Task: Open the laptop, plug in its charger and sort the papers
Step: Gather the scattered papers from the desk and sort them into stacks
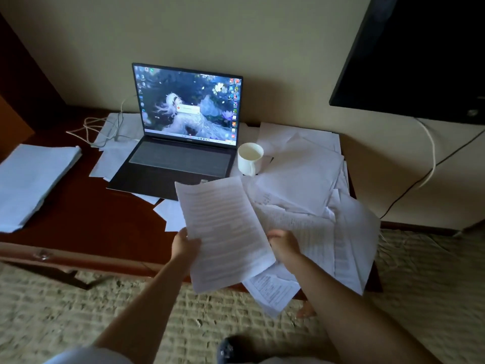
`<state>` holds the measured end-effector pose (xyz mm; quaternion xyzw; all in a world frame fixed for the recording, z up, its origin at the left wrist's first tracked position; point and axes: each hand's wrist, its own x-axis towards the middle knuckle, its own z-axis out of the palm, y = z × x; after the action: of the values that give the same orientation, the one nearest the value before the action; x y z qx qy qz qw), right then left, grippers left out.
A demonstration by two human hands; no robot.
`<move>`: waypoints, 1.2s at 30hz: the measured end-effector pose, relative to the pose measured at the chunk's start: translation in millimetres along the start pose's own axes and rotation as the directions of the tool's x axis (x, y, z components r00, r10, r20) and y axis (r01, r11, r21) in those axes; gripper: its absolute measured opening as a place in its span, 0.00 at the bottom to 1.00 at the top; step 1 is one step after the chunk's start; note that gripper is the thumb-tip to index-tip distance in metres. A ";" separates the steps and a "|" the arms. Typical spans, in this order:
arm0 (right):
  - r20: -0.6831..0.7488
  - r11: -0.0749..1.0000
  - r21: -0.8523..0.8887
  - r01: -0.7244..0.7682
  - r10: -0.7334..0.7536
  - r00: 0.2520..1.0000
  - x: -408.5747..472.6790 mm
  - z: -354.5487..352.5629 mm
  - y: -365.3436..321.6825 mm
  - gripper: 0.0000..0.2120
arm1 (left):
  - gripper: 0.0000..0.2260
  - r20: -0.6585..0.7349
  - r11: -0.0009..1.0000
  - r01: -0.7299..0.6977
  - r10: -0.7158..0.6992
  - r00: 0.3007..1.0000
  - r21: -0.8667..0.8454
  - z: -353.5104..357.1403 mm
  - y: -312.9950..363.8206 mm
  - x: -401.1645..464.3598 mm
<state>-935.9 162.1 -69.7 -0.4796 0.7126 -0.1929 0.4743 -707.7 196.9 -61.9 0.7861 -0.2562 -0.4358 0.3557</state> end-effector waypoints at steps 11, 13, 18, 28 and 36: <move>-0.082 0.736 -0.677 0.029 -0.114 0.990 48.7 -57.6 21.3 0.35 | 0.10 0.015 0.976 0.028 -0.026 1.000 -0.215 2.9 -12.7 -22.3; -0.024 0.678 -0.735 -0.010 -0.011 1.000 56.0 -66.3 13.4 0.40 | 0.10 -0.005 0.978 0.042 -0.044 0.999 -0.202 9.9 -11.9 -30.9; -0.075 0.616 -0.787 0.016 -0.121 0.990 52.5 -76.3 12.3 0.25 | 0.09 -0.075 0.966 0.049 -0.070 0.995 -0.254 29.3 -9.9 -49.5; 0.128 0.590 -0.784 0.194 -0.151 0.980 62.9 -101.0 24.0 0.37 | 0.07 -0.155 0.864 0.140 -0.242 0.958 -0.484 66.1 -23.4 -87.5; 0.220 0.938 -0.204 0.280 -0.235 0.947 52.8 -111.2 28.1 0.06 | 0.08 -0.153 0.843 0.150 -0.264 0.952 -0.517 79.0 -29.2 -95.5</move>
<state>-1050.5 109.3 -63.3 -0.6377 0.6119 -0.1216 0.4517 -820.2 256.4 -65.7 0.7333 -0.0075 -0.4343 0.5231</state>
